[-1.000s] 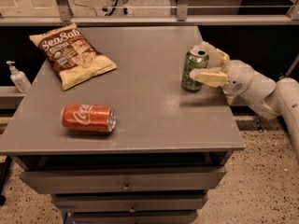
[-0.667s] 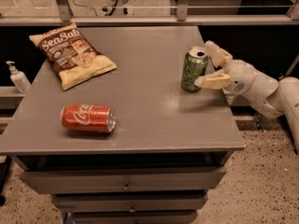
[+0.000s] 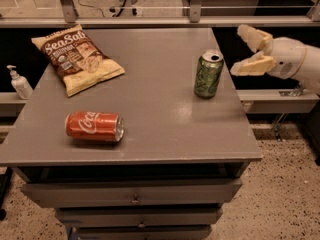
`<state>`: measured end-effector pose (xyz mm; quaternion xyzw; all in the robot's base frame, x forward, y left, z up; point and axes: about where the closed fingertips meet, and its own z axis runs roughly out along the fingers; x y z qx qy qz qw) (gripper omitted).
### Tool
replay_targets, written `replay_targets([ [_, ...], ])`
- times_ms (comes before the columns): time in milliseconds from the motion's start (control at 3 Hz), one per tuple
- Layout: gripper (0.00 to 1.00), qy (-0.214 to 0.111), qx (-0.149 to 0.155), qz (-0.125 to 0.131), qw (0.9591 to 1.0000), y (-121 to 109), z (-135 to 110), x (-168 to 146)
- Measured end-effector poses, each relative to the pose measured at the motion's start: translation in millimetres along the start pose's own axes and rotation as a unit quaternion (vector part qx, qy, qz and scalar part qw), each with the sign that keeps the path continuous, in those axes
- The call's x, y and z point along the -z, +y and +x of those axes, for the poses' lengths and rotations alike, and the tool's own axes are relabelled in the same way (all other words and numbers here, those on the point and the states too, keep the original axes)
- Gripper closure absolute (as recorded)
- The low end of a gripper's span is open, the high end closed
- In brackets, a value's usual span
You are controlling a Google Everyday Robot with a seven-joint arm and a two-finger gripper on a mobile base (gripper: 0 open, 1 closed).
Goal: Place green can upright
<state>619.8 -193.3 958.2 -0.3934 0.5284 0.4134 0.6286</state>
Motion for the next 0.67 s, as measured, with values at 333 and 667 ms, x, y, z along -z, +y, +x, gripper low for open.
replay_targets([
  [333, 0.0, 0.045, 0.013, 0.004, 0.9989, -13.3, -36.3, 5.5],
  [667, 0.0, 0.043, 0.017, 0.01, 0.9989, -18.5, -44.2, 10.9],
])
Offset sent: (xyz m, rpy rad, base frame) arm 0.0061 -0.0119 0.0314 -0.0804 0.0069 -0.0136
